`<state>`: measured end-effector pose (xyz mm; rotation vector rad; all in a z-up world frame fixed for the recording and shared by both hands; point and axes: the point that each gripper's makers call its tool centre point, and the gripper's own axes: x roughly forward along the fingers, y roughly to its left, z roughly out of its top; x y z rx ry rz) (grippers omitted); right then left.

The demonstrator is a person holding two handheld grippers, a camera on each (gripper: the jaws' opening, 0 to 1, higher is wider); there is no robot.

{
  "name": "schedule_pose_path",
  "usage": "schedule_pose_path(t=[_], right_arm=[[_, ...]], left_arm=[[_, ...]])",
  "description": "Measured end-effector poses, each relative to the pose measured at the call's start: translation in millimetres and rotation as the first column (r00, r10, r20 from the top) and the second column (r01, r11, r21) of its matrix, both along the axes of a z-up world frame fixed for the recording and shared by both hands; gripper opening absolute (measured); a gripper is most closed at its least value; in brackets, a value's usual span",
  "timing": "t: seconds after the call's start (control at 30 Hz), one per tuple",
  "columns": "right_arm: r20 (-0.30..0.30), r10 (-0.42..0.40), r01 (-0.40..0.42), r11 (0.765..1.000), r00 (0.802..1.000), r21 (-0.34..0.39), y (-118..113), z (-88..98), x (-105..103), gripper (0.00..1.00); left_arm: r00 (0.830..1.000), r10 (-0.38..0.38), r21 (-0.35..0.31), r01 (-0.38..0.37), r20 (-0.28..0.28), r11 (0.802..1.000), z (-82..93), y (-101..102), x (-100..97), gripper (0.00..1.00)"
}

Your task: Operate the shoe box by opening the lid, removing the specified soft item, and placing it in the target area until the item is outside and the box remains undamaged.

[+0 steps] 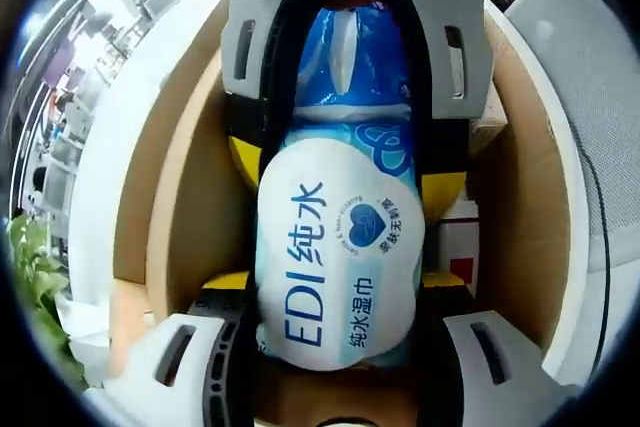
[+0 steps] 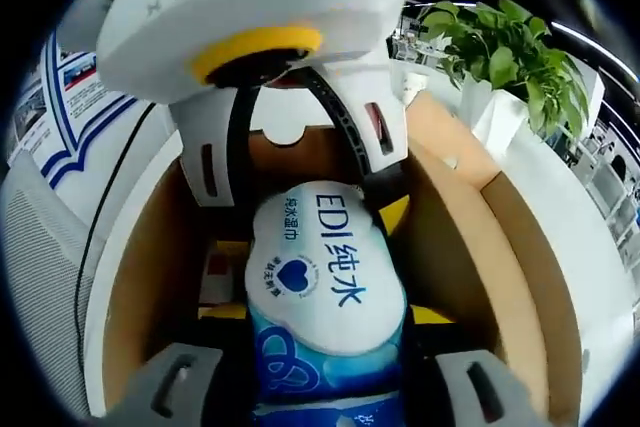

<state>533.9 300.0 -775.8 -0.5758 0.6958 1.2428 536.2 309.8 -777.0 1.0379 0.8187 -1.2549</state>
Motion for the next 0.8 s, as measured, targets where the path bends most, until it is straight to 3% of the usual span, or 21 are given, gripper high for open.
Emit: schedule_pose_path(t=[0.37, 0.8], right_arm=[[0.037, 0.01, -0.011, 1.0, 0.999, 0.008, -0.3, 1.2, -0.3, 0.49], [0.037, -0.013, 0.012, 1.0, 0.999, 0.018, -1.0, 5.7, -0.4, 0.45]], left_arm=[[0.999, -0.004, -0.028, 0.005, 0.042, 1.0, 1.0, -0.4, 0.0, 0.6], [0.999, -0.019, 0.029, 0.018, 0.044, 0.999, 5.4, 0.6, 0.5, 0.58]])
